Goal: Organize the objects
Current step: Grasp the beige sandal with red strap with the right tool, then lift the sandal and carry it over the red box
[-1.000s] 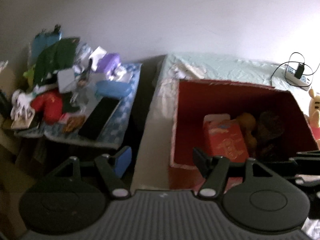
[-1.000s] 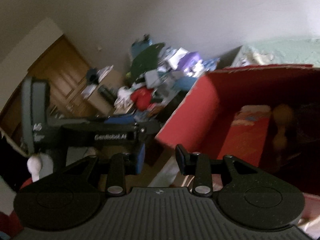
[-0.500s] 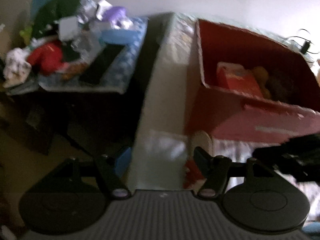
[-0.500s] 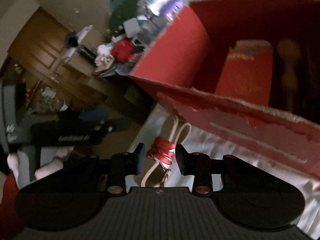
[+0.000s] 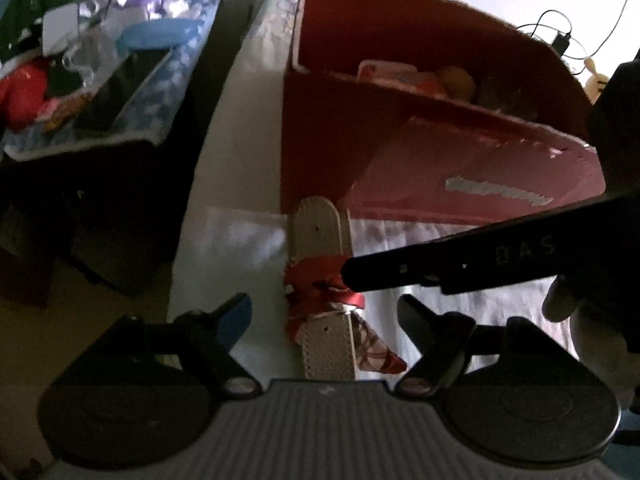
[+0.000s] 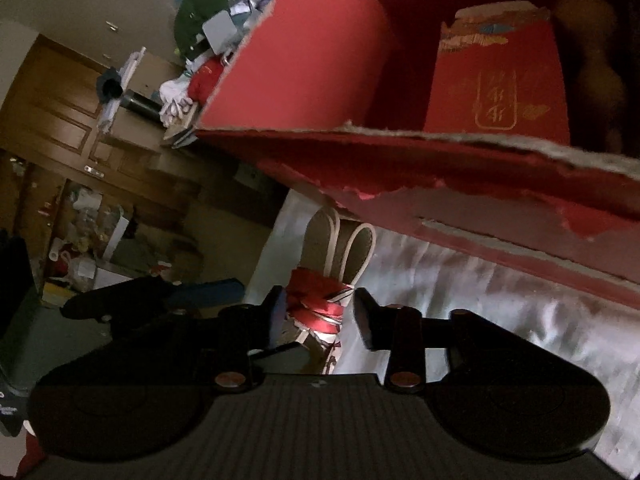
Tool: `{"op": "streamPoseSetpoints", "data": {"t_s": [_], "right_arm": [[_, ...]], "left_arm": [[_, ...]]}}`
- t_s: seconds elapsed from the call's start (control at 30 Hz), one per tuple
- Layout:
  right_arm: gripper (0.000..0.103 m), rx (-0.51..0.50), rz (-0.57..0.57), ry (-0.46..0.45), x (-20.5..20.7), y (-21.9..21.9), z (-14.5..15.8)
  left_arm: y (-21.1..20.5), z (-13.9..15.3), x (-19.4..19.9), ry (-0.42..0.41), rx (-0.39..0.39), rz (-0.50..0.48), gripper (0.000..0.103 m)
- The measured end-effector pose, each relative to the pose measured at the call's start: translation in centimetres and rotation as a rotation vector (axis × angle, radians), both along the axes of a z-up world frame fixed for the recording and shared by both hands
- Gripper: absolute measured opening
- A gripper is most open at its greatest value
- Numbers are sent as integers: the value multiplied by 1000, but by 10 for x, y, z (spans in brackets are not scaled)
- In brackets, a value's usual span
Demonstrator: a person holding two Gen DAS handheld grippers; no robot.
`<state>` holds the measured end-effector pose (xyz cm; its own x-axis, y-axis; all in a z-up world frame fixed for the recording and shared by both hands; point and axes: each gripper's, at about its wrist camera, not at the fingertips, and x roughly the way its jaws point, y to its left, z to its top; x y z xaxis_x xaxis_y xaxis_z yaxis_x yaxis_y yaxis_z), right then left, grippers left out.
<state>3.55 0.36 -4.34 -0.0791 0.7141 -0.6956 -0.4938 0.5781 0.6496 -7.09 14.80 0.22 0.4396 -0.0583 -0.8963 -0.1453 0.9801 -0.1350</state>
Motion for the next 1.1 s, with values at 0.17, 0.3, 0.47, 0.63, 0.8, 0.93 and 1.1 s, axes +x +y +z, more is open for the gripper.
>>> {"op": "streamPoseSetpoints", "data": {"t_s": [0.17,0.3,0.47,0.63,0.8,0.93,1.1], "right_arm": [[46,-15,-1,11,3,2,-8],[46,-12,17,-4,4,4,-8],[46,-13,53,-37,2,11,-9],[46,-14,86,-65,3,16,-10],[50,-33,113,-107,1,21,-11],[50,-31,130,-113,1,21,-12],[45,-10,131,-79,3,17,-10]], "left_arm": [[1,-12,7,31,-7,6,69],[6,-23,13,58,-31,20,58],[8,-32,16,70,-59,22,52],[5,-33,19,55,-40,7,49],[2,-35,20,38,-28,9,49],[-5,-35,20,31,4,8,49],[-4,-31,17,25,-6,18,48]]}}
